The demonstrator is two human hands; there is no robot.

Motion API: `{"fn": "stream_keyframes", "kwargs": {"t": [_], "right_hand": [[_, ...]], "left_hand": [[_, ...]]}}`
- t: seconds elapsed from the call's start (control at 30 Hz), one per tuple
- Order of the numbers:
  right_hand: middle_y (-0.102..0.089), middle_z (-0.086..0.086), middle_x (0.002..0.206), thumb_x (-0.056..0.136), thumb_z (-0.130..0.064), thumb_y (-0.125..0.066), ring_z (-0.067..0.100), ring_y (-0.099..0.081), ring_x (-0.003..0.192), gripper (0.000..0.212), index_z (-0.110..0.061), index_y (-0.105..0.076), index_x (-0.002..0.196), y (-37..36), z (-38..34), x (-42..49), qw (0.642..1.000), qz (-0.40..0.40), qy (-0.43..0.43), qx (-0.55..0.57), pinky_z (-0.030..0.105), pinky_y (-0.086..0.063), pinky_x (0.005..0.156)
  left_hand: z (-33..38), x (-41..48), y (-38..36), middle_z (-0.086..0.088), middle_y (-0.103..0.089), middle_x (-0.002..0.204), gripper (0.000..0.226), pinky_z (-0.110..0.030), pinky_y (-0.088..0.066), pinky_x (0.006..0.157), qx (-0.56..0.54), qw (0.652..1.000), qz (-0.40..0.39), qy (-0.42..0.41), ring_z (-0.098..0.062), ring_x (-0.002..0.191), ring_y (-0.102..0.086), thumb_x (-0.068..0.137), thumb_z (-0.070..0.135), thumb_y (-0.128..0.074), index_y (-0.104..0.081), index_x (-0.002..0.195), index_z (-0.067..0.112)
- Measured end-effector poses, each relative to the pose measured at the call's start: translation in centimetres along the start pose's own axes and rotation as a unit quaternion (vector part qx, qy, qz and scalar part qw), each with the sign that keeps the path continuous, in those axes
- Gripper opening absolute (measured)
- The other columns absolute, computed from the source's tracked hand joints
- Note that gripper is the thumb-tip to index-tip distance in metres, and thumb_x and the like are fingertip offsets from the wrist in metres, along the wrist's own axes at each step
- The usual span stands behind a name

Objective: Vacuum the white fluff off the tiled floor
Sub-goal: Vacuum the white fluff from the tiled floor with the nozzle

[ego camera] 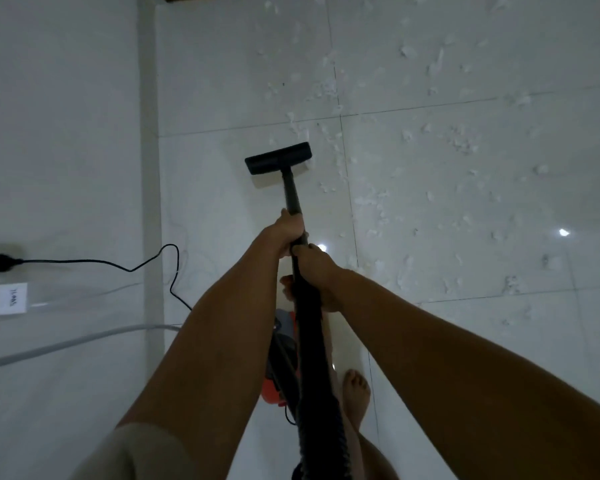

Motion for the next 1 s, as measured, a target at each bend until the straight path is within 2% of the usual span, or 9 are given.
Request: {"fn": "stream_keyframes", "kwargs": {"t": [0.07, 0.17, 0.23, 0.37, 0.5, 0.6, 0.7, 0.77, 1.0], "right_hand": [[-0.057, 0.014, 0.078, 0.105, -0.028, -0.037, 0.020, -0.056, 0.052, 0.034, -0.026, -0.042, 0.138, -0.4, 0.5, 2.4, 0.999, 0.026, 0.020, -0.003, 0.029, -0.053, 0.048], [-0.056, 0.014, 0.073, 0.105, -0.026, -0.034, 0.020, -0.056, 0.051, 0.037, -0.032, -0.038, 0.141, -0.5, 1.1, 4.5, 0.998, 0.040, 0.038, 0.001, 0.030, -0.053, 0.049], [-0.056, 0.013, 0.075, 0.106, -0.025, -0.033, 0.019, -0.055, 0.051, 0.042, -0.035, -0.033, 0.147, -0.4, 1.3, 5.4, 0.998, 0.047, 0.050, -0.003, 0.028, -0.052, 0.047], [-0.058, 0.011, 0.087, 0.105, -0.028, -0.033, 0.020, -0.058, 0.057, 0.045, -0.037, -0.032, 0.148, -0.9, 1.9, 5.9, 0.996, 0.077, 0.040, -0.024, 0.031, -0.055, 0.054], [-0.062, 0.008, 0.103, 0.088, -0.045, -0.033, 0.025, -0.066, 0.080, 0.053, -0.048, -0.033, 0.140, -1.1, 3.5, 7.6, 0.992, 0.105, 0.024, -0.062, 0.054, -0.054, 0.093], [-0.072, 0.007, 0.108, 0.073, -0.062, -0.028, 0.025, -0.071, 0.091, 0.061, -0.060, -0.029, 0.134, -1.1, 5.4, 9.2, 0.987, 0.116, 0.024, -0.113, 0.052, -0.047, 0.103], [-0.066, 0.010, 0.110, 0.100, -0.037, -0.033, 0.023, -0.065, 0.085, 0.047, -0.041, -0.030, 0.147, -1.7, 4.5, 7.3, 0.990, 0.102, 0.037, -0.086, 0.039, -0.057, 0.081], [-0.063, 0.013, 0.121, 0.103, -0.030, -0.033, 0.029, -0.065, 0.095, 0.048, -0.035, -0.029, 0.151, -2.2, 4.2, 7.7, 0.992, 0.091, 0.050, -0.067, 0.045, -0.057, 0.087], [-0.062, 0.005, 0.100, 0.106, -0.028, -0.029, 0.019, -0.060, 0.069, 0.046, -0.041, -0.025, 0.150, -3.2, 2.7, 10.8, 0.997, 0.072, 0.033, 0.007, 0.032, -0.057, 0.055]], "left_hand": [[-0.3, 1.8, 0.0, -0.006, -0.056, 0.104, 0.064, -0.040, -0.058, 0.097, 0.010, 1.000, -0.013, 0.001, -0.022, 0.105, -0.063, 0.113, 0.027, -0.033, 0.001, 0.168, 0.024], [-0.9, 4.1, 0.1, -0.015, -0.058, 0.127, 0.061, -0.033, -0.058, 0.077, 0.027, 0.999, -0.031, -0.004, -0.019, 0.095, -0.064, 0.113, 0.027, -0.034, -0.008, 0.167, 0.022], [-1.3, 5.3, 0.1, -0.020, -0.053, 0.142, 0.057, -0.037, -0.059, 0.085, 0.048, 0.998, -0.044, -0.009, -0.024, 0.105, -0.064, 0.112, 0.027, -0.034, -0.015, 0.166, 0.019], [-1.9, 5.0, -0.2, -0.012, -0.058, 0.106, 0.054, -0.027, -0.050, 0.065, 0.050, 0.997, -0.065, 0.004, -0.016, 0.086, -0.060, 0.113, 0.023, -0.033, -0.018, 0.165, 0.017], [-2.5, 5.4, -0.7, -0.010, -0.057, 0.101, 0.054, -0.027, -0.049, 0.064, 0.071, 0.994, -0.086, 0.010, -0.016, 0.085, -0.060, 0.112, 0.023, -0.033, -0.019, 0.164, 0.015], [-3.7, 6.0, -0.8, -0.010, -0.057, 0.101, 0.055, -0.028, -0.050, 0.066, 0.083, 0.993, -0.088, 0.019, -0.016, 0.085, -0.060, 0.112, 0.025, -0.033, -0.018, 0.165, 0.017], [-4.7, 6.6, -0.4, -0.011, -0.056, 0.101, 0.054, -0.028, -0.050, 0.065, 0.086, 0.992, -0.087, 0.021, -0.016, 0.085, -0.059, 0.112, 0.024, -0.033, -0.020, 0.164, 0.019], [-5.0, 7.2, 0.3, -0.011, -0.057, 0.101, 0.052, -0.028, -0.050, 0.065, 0.089, 0.992, -0.083, 0.022, -0.016, 0.084, -0.058, 0.112, 0.024, -0.033, -0.023, 0.163, 0.017], [-3.7, 10.6, 1.9, -0.012, -0.057, 0.104, 0.050, -0.029, -0.050, 0.067, 0.106, 0.989, -0.096, 0.022, -0.017, 0.084, -0.057, 0.112, 0.025, -0.033, -0.026, 0.161, 0.021]]}}
Point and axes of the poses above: each hand's wrist, its own x-axis towards the middle knuckle, its own y-axis out of the back of the hand, z = x × y, the point moved 1 cm from there along x, towards the middle knuckle
